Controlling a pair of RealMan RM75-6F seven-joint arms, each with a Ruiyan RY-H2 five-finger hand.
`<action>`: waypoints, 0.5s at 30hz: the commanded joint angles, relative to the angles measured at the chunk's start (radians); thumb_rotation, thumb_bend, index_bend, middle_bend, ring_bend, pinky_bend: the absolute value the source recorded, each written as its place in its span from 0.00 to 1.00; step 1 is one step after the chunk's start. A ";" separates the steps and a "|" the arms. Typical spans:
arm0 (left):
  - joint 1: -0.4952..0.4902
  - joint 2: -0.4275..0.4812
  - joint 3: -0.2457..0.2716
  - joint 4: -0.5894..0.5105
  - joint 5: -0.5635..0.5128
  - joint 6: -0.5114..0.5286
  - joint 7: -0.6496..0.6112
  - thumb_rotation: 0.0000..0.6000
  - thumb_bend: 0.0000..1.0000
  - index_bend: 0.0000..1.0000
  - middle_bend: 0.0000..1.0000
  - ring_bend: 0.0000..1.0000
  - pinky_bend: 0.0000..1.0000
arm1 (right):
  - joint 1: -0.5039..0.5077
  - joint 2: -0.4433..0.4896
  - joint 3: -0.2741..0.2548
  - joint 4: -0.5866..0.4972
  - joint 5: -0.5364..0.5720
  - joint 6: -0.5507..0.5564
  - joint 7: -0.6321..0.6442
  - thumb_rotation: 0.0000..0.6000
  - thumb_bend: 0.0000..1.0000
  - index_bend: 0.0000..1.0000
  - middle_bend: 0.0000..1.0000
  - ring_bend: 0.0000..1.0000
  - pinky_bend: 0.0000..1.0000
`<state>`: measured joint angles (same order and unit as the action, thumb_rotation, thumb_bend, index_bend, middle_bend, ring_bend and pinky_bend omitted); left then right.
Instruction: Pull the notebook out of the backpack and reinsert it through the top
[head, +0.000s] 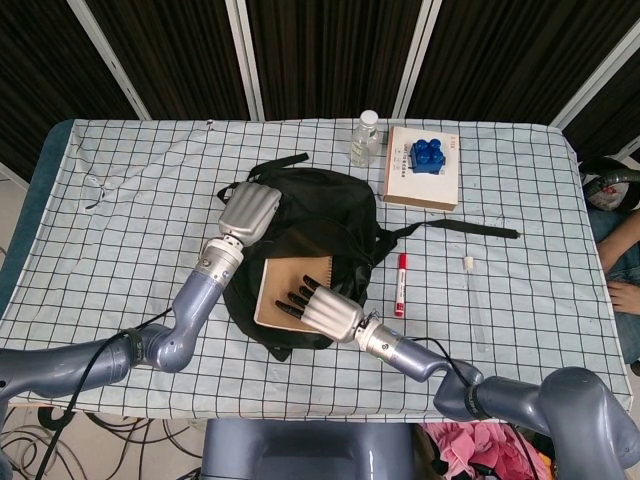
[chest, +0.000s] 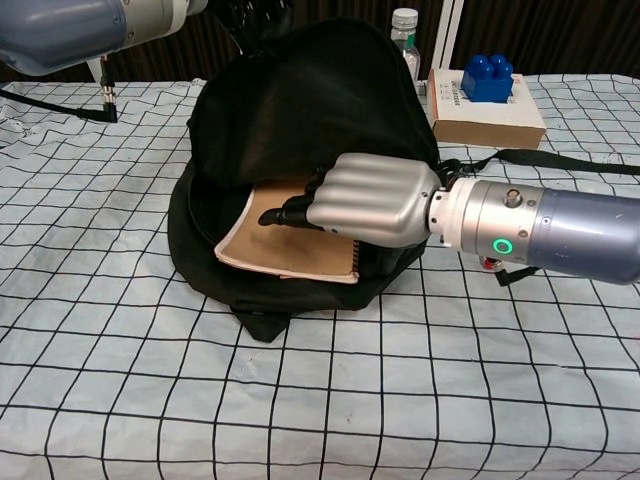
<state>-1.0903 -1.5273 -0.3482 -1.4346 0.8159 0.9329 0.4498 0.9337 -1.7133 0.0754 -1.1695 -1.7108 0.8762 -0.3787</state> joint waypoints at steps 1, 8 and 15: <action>-0.003 -0.001 0.003 0.001 -0.001 0.000 0.004 1.00 0.47 0.68 0.68 0.51 0.41 | 0.009 -0.017 -0.004 0.020 0.008 -0.008 0.021 1.00 0.16 0.07 0.16 0.24 0.20; -0.008 -0.004 0.011 0.009 0.000 0.003 0.008 1.00 0.47 0.68 0.68 0.51 0.41 | 0.028 -0.044 -0.010 0.067 0.020 -0.017 0.084 1.00 0.16 0.07 0.17 0.24 0.20; -0.012 -0.006 0.015 0.010 0.002 0.004 0.008 1.00 0.47 0.68 0.68 0.51 0.41 | 0.028 -0.049 -0.010 0.061 0.088 -0.072 0.208 1.00 0.16 0.11 0.24 0.31 0.20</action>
<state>-1.1018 -1.5330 -0.3333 -1.4249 0.8181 0.9368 0.4574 0.9619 -1.7583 0.0640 -1.1074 -1.6483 0.8227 -0.2068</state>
